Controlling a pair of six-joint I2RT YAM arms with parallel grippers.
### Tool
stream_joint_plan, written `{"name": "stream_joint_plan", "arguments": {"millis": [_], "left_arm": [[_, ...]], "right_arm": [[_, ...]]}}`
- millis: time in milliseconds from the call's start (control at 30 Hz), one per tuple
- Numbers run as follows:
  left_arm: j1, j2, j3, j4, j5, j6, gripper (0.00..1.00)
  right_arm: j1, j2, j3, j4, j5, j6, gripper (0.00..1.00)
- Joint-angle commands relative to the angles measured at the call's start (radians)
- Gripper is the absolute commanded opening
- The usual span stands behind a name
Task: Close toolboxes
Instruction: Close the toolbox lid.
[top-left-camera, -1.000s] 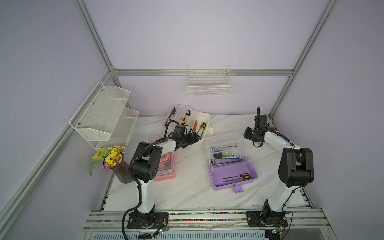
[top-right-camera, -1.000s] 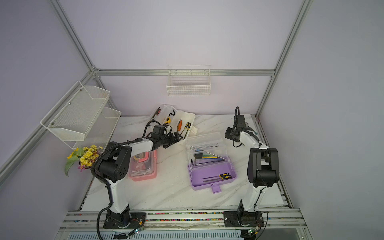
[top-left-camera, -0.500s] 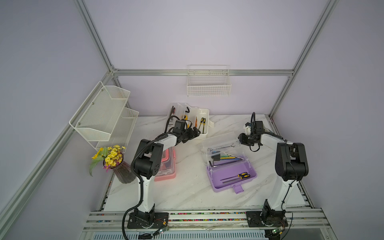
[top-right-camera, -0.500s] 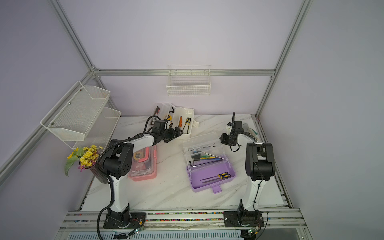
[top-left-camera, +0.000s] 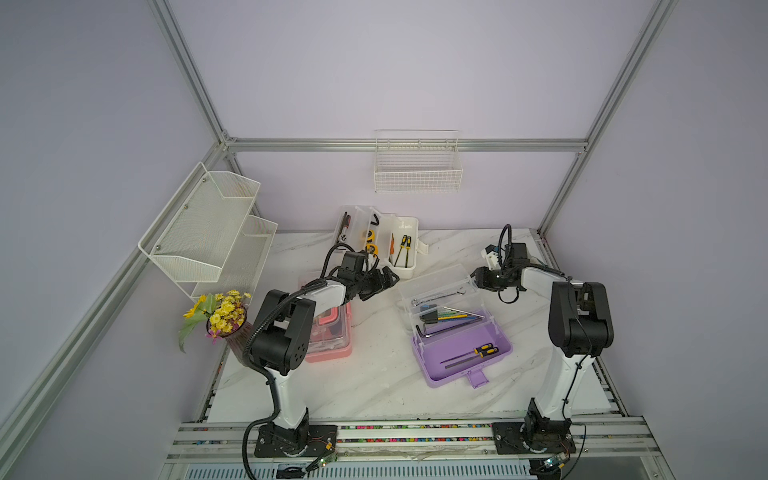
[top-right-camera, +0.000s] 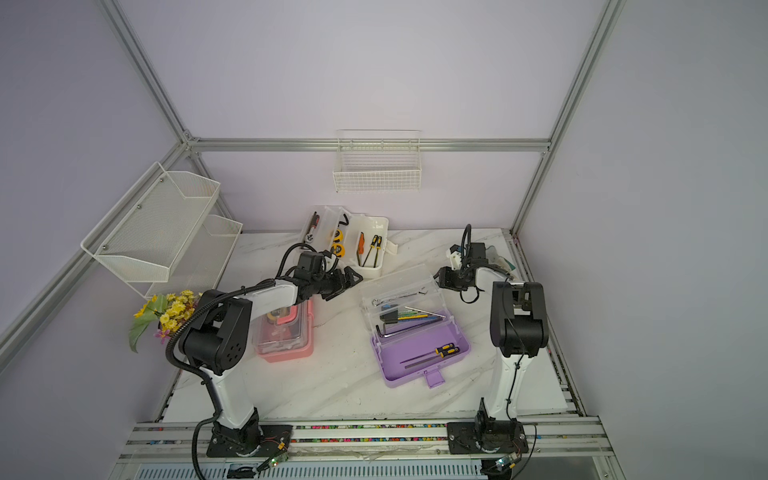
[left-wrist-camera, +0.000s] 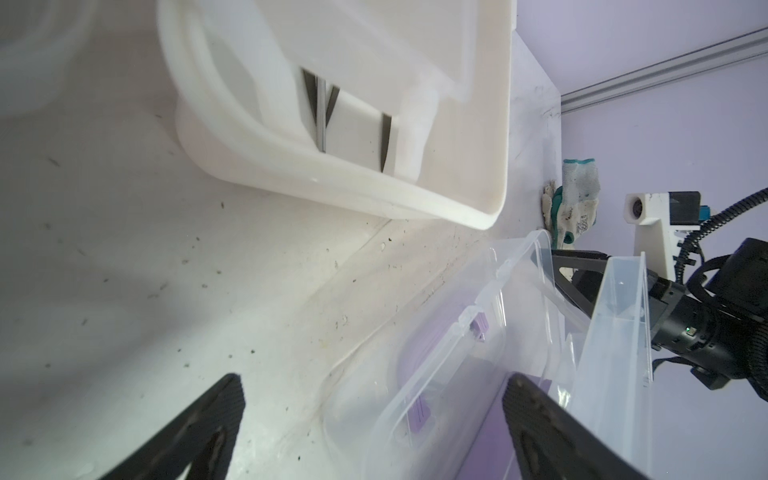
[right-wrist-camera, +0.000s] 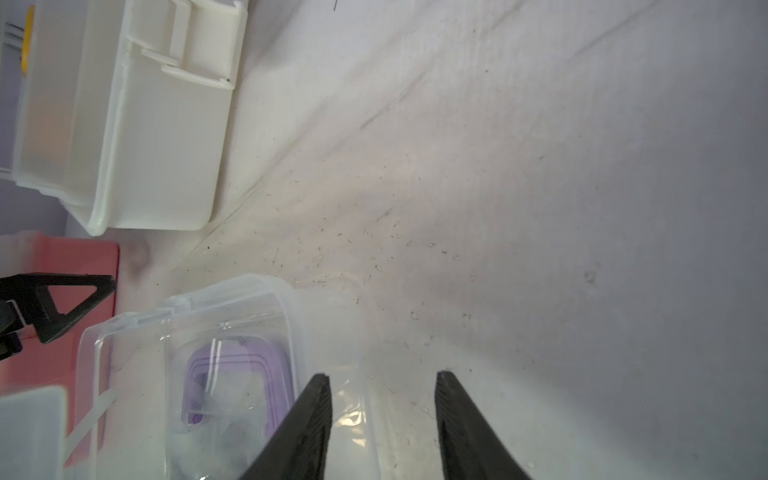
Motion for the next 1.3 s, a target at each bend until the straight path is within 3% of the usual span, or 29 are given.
{"name": "stream_joint_plan", "arguments": {"millis": [0,300,533,933,1067,1267], "left_arm": [[0.001,-0.082,-0.049,0.065,0.043,-0.059,0.98],[-0.052,0.009,-0.032,0.201,0.064,-0.155,0.98],[-0.072,0.061,0.032,0.228,0.081,-0.18,0.97],[-0.041,-0.042,-0.039,0.227,0.066,-0.159,0.97],[-0.004,-0.112,-0.05,0.174,0.05,-0.116,0.98],[0.045,-0.195,-0.073,0.124,0.02,-0.07,0.98]], "right_arm": [[-0.008,-0.038,-0.001,0.005,-0.11,-0.036,0.47],[-0.002,-0.057,-0.066,0.031,-0.153,-0.009,0.49],[0.051,-0.03,-0.042,0.005,-0.01,-0.022,0.48],[0.159,-0.03,-0.053,0.07,0.225,-0.027,0.25],[0.177,-0.05,-0.083,0.122,0.249,-0.008,0.12],[0.178,-0.124,-0.134,0.202,0.215,0.033,0.06]]}}
